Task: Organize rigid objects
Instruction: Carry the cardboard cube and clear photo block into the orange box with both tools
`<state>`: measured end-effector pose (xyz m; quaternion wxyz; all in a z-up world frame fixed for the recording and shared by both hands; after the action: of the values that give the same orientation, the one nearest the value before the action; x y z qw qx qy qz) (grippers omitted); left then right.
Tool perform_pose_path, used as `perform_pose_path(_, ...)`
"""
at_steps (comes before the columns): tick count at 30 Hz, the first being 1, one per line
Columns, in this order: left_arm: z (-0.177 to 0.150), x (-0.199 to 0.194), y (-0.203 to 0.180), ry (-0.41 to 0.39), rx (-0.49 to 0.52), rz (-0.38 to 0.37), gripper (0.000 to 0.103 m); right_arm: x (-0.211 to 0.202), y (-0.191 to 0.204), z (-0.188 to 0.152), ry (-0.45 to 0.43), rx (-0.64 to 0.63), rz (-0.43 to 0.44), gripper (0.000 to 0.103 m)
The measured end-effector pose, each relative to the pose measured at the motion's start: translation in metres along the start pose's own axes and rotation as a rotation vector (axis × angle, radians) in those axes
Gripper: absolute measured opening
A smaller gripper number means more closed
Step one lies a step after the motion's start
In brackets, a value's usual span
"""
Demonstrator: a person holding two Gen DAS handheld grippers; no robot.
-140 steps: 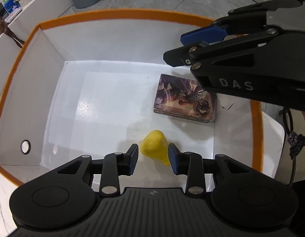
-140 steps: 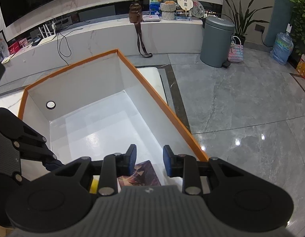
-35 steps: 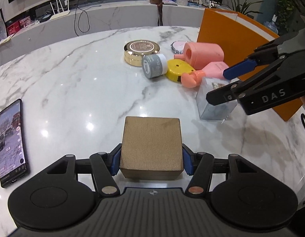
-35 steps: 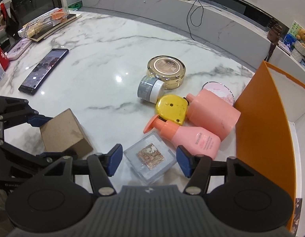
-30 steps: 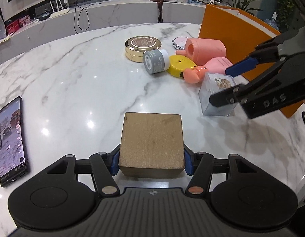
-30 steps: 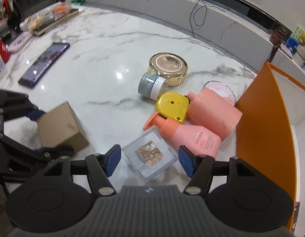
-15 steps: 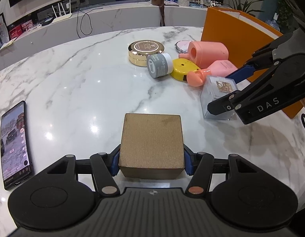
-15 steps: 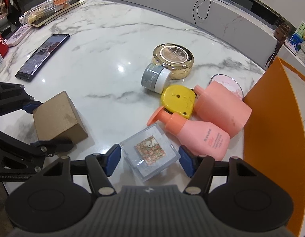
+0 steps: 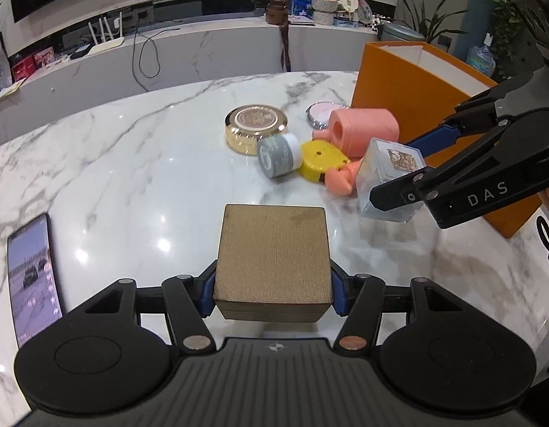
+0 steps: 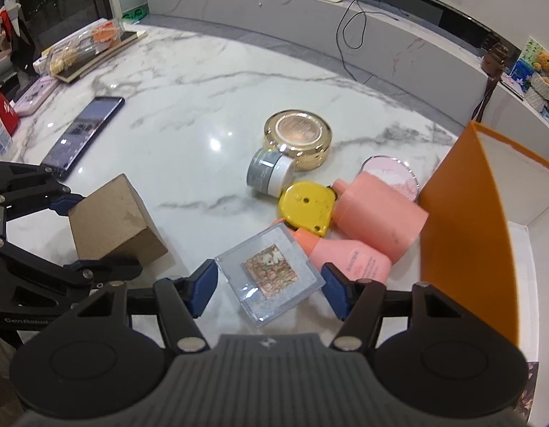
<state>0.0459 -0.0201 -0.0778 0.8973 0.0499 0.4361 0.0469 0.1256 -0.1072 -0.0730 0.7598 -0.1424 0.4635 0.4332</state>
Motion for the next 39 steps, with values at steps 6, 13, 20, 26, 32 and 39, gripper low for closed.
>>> perform_pose_path(6, 0.020, -0.008, -0.008, -0.031, 0.037, -0.007, 0.067, -0.021, -0.011, 0.006, -0.058, 0.030, -0.027, 0.063)
perform_pose_path(13, 0.045, -0.016, -0.021, -0.070, 0.069, -0.016, 0.067, -0.045, -0.028, 0.010, -0.120, 0.074, -0.069, 0.063)
perform_pose_path(20, 0.066, -0.019, -0.037, -0.095, 0.109, -0.032, 0.067, -0.067, -0.040, 0.010, -0.174, 0.107, -0.088, 0.063)
perform_pose_path(26, 0.088, -0.027, -0.055, -0.134, 0.151, -0.046, 0.067, -0.093, -0.062, 0.008, -0.238, 0.166, -0.119, 0.063)
perform_pose_path(32, 0.110, -0.034, -0.075, -0.178, 0.175, -0.075, 0.067, -0.113, -0.081, 0.002, -0.289, 0.222, -0.142, 0.063)
perform_pose_path(39, 0.136, -0.035, -0.105, -0.199, 0.199, -0.142, 0.067, -0.136, -0.107, -0.011, -0.341, 0.297, -0.171, 0.063)
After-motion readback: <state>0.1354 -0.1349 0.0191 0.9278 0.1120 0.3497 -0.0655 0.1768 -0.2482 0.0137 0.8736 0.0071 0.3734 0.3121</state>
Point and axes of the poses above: each gripper's, at about its wrist camera, not at the fingertips, and x roughly the way its jaws point, y to its left, z to its top, the point moved 6 cm from there along x, roughly the way its jaws point, and after that the axes turned 12 degrees about z, right-handed, at the moved point
